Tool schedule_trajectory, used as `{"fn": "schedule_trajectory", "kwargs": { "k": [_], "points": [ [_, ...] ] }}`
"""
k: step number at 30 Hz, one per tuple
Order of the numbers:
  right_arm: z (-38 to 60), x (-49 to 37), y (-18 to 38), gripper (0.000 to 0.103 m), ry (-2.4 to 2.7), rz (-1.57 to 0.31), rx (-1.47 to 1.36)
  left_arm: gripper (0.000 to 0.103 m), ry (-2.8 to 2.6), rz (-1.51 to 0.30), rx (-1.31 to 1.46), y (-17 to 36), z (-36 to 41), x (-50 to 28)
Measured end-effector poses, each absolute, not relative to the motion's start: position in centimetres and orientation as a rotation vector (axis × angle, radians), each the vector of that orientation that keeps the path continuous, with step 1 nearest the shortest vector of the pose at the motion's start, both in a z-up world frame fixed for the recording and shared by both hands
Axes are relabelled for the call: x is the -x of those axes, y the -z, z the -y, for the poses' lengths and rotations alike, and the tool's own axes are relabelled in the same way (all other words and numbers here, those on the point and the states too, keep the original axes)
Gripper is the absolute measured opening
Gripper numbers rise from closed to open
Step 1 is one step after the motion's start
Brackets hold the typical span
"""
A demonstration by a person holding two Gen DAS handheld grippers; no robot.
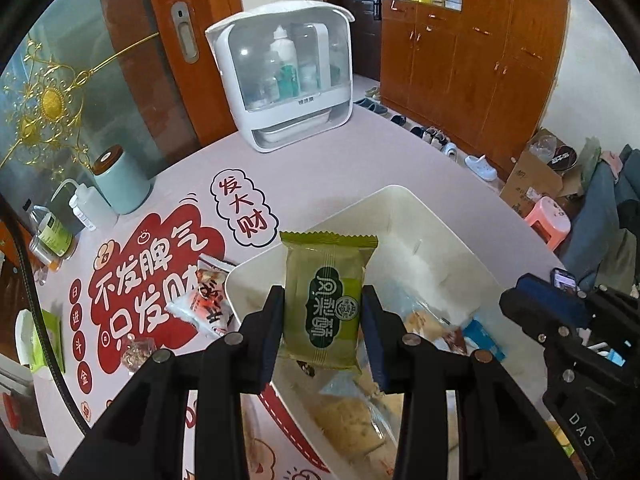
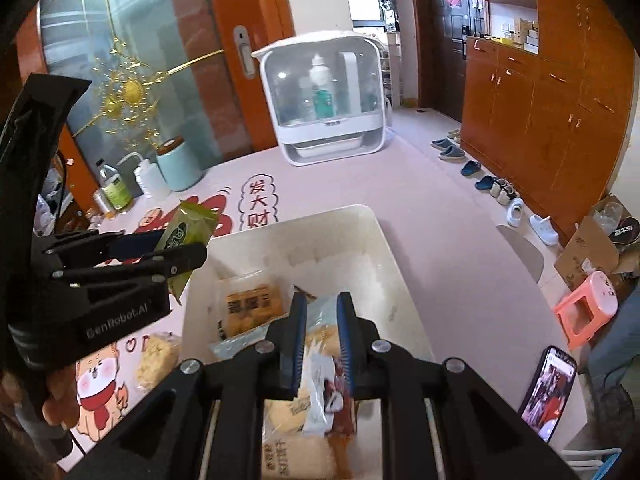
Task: Organize snacks
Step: 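Carry both snacks into the white bin and open both tools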
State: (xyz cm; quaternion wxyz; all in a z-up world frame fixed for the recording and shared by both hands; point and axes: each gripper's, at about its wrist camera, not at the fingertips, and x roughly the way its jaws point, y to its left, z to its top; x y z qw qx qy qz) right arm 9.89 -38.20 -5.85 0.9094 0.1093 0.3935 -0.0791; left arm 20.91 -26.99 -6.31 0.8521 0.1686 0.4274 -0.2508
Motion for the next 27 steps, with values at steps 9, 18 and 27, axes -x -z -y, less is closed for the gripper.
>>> {"fn": "schedule_trajectory", "kwargs": {
  "k": [9, 18, 27],
  "points": [
    [38.0, -9.2, 7.5, 0.038, 0.212, -0.892, -0.234, 0.092, 0.510, -0.866, -0.421, 7.4, 27.8, -21.0],
    [36.8, -6.0, 6.6, 0.043, 0.249, -0.880, -0.253, 0.092, 0.485, -0.839, -0.458, 6.4, 24.9, -19.4],
    [33.6, -4.2, 4.9, 0.044, 0.239, -0.856, -0.236, 0.092, 0.477, -0.814, -0.397, 3.5, 19.8, -17.1]
  ]
}}
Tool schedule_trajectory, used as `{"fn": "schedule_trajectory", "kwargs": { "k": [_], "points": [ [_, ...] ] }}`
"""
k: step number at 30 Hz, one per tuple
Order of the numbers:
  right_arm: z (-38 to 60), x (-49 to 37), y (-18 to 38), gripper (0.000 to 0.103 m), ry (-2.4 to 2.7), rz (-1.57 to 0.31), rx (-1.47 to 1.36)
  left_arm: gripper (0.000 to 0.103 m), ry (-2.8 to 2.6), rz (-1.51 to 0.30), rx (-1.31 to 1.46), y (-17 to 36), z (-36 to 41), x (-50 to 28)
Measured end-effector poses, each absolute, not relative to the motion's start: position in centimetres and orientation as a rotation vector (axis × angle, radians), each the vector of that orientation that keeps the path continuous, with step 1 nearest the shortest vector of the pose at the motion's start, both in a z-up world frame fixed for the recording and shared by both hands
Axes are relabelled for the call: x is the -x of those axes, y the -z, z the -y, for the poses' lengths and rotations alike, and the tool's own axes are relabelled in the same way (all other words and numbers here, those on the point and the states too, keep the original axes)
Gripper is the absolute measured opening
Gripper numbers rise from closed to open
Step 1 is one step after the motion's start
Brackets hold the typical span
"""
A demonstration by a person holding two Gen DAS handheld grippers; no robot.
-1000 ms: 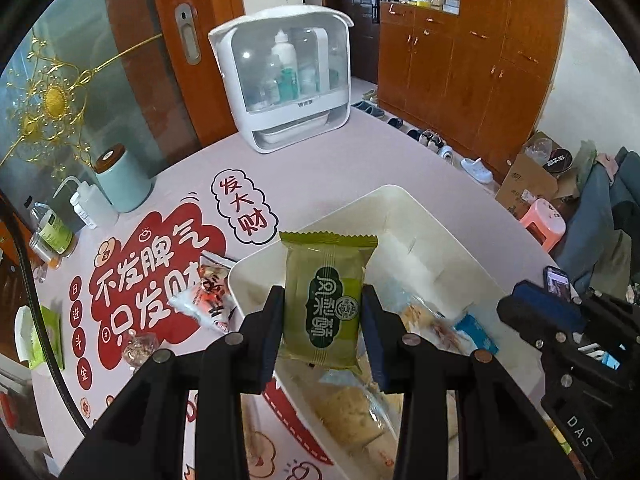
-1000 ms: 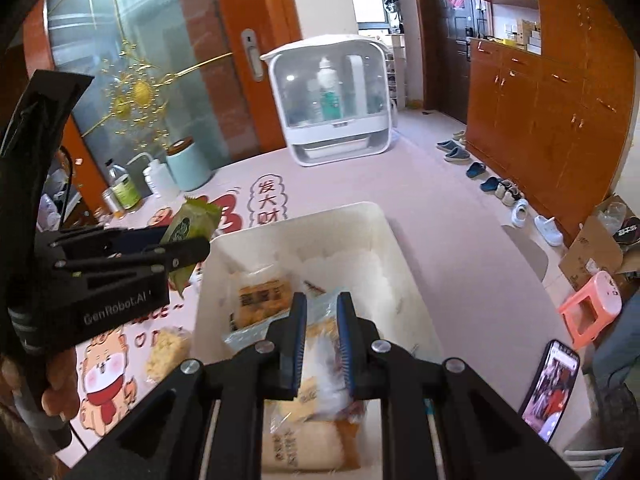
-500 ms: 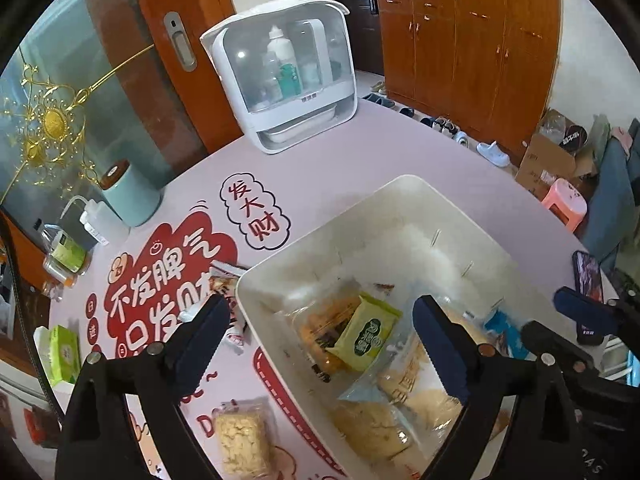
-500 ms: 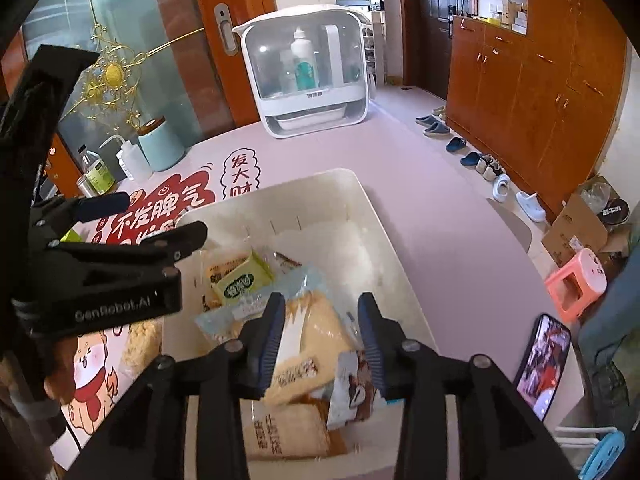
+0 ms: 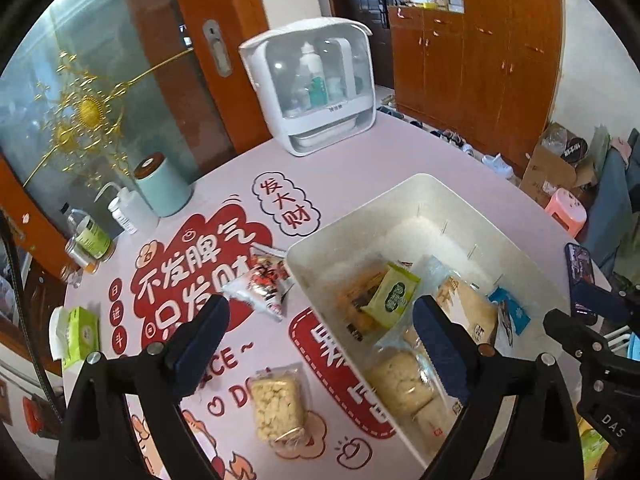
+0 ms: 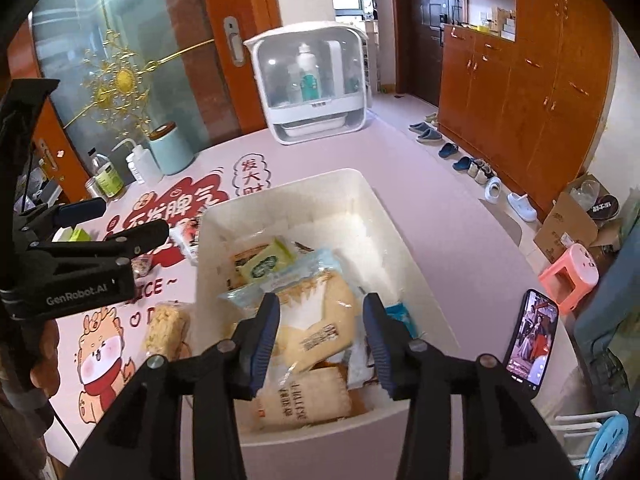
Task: Organize snacks
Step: 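Carry both snacks into the white bin and open both tools, then move both tools back over the remaining snacks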
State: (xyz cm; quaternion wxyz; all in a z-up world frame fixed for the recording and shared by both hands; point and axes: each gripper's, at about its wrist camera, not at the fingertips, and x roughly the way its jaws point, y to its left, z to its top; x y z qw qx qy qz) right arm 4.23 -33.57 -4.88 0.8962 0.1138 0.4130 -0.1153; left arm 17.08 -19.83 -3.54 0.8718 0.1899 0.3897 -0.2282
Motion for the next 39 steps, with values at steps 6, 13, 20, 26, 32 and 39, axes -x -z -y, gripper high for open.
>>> {"fn": "schedule_trajectory", "kwargs": {
  "k": [6, 13, 20, 26, 32, 39],
  "points": [
    [30.3, -4.4, 3.6, 0.044, 0.185, -0.824, -0.218, 0.092, 0.418, -0.786, -0.352, 1.5, 14.2, -15.9],
    [25.9, -5.8, 2.7, 0.050, 0.071, -0.794, -0.190, 0.092, 0.252, -0.777, -0.296, 0.1, 4.9, -15.2],
    [21.2, -8.9, 4.0, 0.058, -0.036, -0.824, -0.157, 0.092, 0.057, -0.844, -0.209, 1.9, -5.5, -15.6],
    [16.9, -11.6, 8.3, 0.058, -0.110, -0.945, -0.166, 0.092, -0.035, -0.944, -0.151, 5.7, -12.0, -16.3],
    [14.4, -13.5, 12.5, 0.058, -0.118, -1.050, -0.186, 0.092, -0.046, -1.034, -0.139, 9.6, -14.9, -17.8],
    [12.8, -16.0, 16.8, 0.058, -0.070, -1.127, -0.228, 0.092, 0.112, -1.093, -0.213, 13.4, -11.2, -22.3]
  ]
}}
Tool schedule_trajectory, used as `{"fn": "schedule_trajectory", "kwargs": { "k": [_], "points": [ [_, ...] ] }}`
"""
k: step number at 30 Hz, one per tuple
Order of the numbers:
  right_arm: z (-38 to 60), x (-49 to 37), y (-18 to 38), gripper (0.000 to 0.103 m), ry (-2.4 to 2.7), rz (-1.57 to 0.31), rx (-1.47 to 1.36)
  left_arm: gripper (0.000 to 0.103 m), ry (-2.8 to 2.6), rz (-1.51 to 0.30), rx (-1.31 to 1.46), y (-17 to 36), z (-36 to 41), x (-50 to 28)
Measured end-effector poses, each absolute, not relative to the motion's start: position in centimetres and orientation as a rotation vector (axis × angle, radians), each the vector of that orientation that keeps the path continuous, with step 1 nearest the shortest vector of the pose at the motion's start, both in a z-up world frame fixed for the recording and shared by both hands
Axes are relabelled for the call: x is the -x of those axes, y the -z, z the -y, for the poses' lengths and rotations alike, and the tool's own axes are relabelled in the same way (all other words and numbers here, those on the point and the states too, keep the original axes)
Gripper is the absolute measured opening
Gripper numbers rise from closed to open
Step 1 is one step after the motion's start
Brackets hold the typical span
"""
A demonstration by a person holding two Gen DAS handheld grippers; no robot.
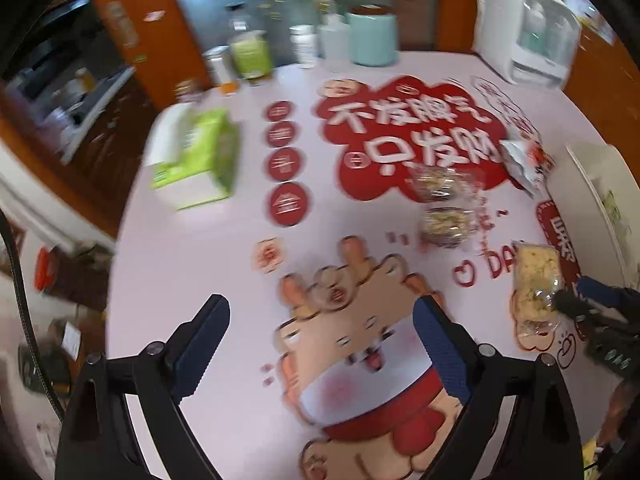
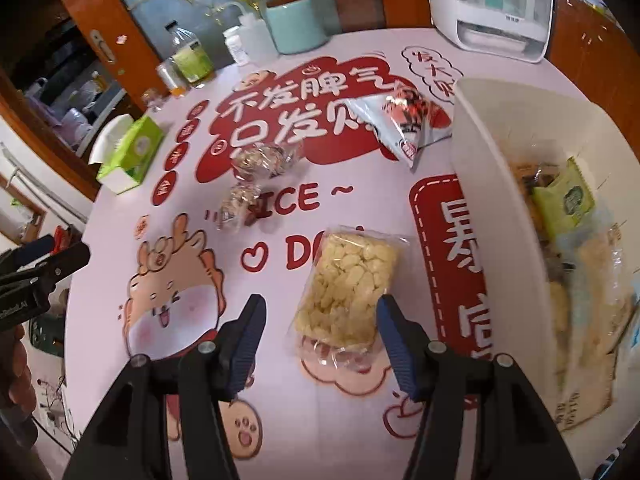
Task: Organize snacks
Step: 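Move both tools back over the remaining snacks, then grasp the nut cluster pack with the left tool while the right tool grasps the puffed corn bag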
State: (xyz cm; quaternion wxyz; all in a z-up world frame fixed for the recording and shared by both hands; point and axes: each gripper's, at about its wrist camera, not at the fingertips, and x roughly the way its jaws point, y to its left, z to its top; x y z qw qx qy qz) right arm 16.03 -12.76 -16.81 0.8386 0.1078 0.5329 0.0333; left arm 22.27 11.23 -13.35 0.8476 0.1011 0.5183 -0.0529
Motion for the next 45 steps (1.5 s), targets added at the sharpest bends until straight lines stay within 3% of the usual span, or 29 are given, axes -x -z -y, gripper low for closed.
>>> {"fn": "schedule_trajectory", "kwargs": {
  "k": [12, 22, 25, 28, 36, 45],
  "points": [
    [13.0, -17.9, 21.1, 0.065, 0.037, -1.215, -0.210, 0.092, 0.341, -1.219, -0.193, 19.0, -2.6, -29.4],
    [12.9, -17.8, 21.7, 0.069, 0.034, -1.203, -0.205, 0.093, 0.295, -1.354, -0.119, 24.0, -1.7, -32.6],
    [12.7, -17.9, 21.7, 0.067, 0.030, -1.196, -0.189, 0.082, 0.290, -1.358, -0.096, 24.6, -1.6, -32.8],
    [12.5, -18.0, 21.6, 0.059, 0.017, -1.187, -0.183, 0.044, 0.313, -1.309, -0.126, 24.1, -1.0, -32.4],
    [13.1, -17.5, 21.5, 0.057, -0.011, -1.194, -0.218, 0.041, 0.330, -1.296, -0.102, 23.5, -1.6, -31.1],
    [13.0, -14.6, 17.8, 0.057, -0.093, -1.126, -0.220, 0.041, 0.329, -1.244, -0.133, 18.9, -3.9, -24.4]
  ]
}}
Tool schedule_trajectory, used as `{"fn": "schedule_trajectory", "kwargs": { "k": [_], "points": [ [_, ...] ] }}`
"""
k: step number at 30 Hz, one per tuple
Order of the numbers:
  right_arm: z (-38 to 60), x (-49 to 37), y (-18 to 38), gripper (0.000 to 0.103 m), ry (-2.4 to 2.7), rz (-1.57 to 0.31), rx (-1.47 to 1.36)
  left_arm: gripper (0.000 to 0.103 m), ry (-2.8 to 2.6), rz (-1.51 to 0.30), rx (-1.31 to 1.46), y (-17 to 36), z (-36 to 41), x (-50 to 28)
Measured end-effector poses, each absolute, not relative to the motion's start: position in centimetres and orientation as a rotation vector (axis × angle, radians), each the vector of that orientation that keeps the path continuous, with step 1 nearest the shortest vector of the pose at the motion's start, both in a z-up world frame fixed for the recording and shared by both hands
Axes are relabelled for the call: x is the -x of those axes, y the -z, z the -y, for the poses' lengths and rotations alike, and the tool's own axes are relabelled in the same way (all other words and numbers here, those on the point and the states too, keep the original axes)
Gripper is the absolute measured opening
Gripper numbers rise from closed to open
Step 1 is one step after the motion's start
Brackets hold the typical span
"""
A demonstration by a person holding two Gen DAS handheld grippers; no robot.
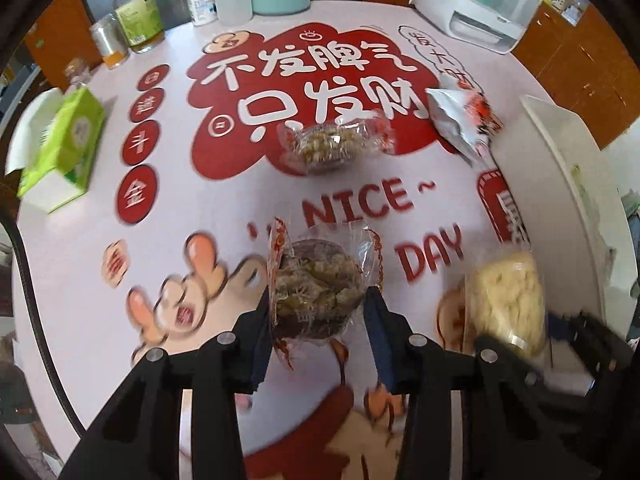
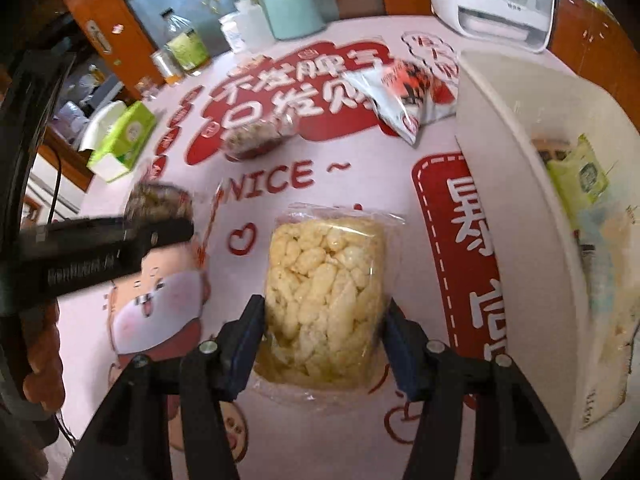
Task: Organize snacks
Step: 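Grasp the nut cluster pack with the left tool while the right tool grasps the puffed corn bag, then carry both packs over the white bin and open both tools to release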
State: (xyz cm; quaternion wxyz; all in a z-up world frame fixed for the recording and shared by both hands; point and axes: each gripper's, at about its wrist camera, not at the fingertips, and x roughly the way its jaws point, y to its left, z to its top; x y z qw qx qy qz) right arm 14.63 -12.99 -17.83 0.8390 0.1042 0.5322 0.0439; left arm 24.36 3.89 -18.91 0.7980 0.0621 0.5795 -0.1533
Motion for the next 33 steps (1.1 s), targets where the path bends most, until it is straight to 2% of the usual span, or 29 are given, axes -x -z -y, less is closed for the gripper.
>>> {"fn": "schedule_trajectory", "kwargs": {
  "k": [9, 19, 33],
  "points": [
    [15.1, -11.0, 11.3, 0.057, -0.139, -0.975, -0.196, 0.041, 0.354, -1.165, -0.214, 13.5, -2.3, -17.3],
    [23.1, -6.9, 5.8, 0.057, -0.043, -0.840, -0.184, 0.041, 0.487, -0.993, -0.245, 6.4, 8.3, -13.3],
    [34.5, -5.0, 2.7, 0.057, 0.103, -0.749, -0.192, 0.042, 0.577, -0.896, -0.290, 3.0, 20.6, -11.3]
  ]
}}
